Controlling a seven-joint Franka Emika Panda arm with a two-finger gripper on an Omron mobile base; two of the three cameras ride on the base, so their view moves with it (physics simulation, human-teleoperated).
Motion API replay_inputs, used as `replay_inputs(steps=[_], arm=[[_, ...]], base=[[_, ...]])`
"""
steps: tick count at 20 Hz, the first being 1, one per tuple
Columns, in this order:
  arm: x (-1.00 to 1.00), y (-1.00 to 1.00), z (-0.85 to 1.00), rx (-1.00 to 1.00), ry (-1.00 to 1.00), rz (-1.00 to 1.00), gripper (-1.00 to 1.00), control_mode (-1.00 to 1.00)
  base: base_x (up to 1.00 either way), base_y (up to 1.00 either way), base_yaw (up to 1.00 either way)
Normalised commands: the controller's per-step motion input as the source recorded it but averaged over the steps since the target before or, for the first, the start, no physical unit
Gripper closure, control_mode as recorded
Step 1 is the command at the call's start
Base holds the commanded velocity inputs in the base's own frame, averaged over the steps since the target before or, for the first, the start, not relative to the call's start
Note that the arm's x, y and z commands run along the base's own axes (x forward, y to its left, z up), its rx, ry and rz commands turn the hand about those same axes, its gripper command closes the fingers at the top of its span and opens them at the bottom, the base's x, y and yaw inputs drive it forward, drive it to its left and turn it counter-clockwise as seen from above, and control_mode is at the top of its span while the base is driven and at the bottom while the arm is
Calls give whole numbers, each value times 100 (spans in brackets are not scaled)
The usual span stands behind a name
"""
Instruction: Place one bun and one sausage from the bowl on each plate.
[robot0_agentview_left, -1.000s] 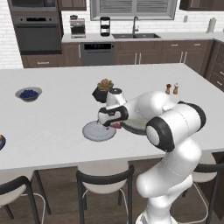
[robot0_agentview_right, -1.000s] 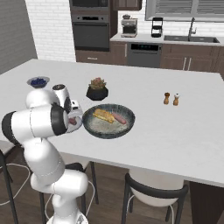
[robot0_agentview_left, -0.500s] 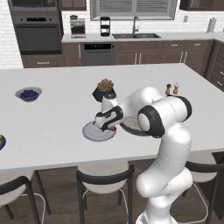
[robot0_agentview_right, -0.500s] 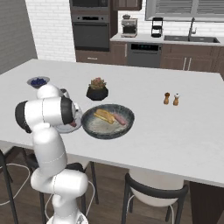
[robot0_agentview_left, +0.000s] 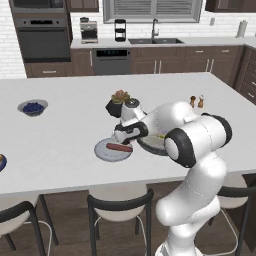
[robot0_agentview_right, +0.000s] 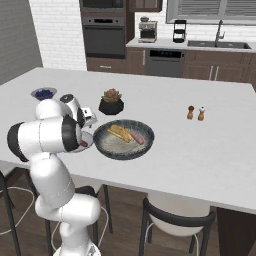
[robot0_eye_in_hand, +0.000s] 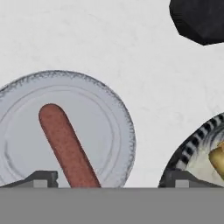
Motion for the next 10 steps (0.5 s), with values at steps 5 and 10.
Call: replay_inputs(steps=[5,10], arm=[[-9,-100,86,8,-12,-12,-100,-100],[7,-100,81,12,13,-19,-100,-100]], base=[[0,0,0],[0,0,0]])
